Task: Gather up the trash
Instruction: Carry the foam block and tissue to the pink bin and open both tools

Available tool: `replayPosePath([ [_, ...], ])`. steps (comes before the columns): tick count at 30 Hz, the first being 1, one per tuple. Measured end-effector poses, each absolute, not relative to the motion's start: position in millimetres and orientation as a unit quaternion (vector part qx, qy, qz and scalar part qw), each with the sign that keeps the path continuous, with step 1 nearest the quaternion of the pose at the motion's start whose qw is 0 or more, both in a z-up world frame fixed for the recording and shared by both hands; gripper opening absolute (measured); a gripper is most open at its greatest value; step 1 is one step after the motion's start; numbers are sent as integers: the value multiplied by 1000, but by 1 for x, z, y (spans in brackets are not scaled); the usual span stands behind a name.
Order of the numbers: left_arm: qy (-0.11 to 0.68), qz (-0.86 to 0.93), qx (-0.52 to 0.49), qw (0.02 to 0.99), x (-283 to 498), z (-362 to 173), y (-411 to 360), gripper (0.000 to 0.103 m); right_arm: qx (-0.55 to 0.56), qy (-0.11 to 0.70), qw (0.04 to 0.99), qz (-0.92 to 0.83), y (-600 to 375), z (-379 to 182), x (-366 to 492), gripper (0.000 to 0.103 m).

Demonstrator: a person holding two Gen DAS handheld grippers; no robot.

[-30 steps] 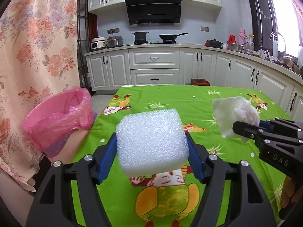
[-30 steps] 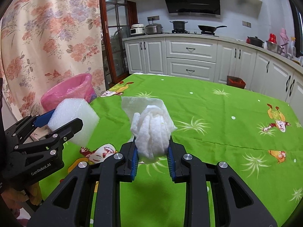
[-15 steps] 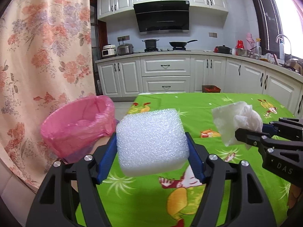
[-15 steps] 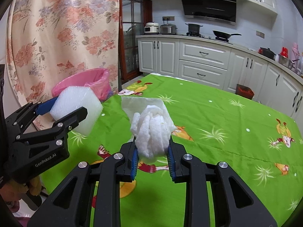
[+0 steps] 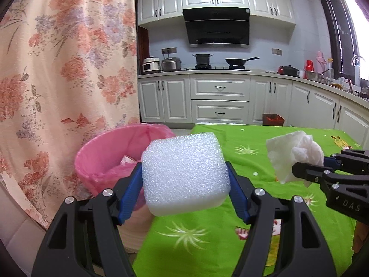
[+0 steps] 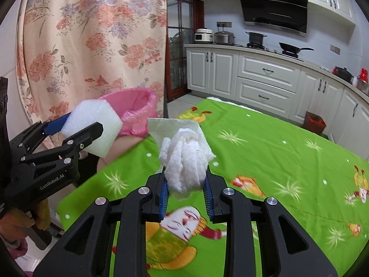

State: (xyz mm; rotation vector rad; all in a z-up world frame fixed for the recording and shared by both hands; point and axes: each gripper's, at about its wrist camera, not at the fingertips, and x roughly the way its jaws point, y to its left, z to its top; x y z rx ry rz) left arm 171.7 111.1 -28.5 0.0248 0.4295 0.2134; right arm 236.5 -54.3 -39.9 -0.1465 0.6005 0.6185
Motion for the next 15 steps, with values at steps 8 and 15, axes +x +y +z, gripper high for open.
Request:
replayPosePath([
  [8,202,133,-8,970,172,-7,151,67,-69,279,894,344,-20,-20,254,26],
  [15,197,180,11,964,183,16,199,67,-50,270,885,376,11,-2,281,27],
])
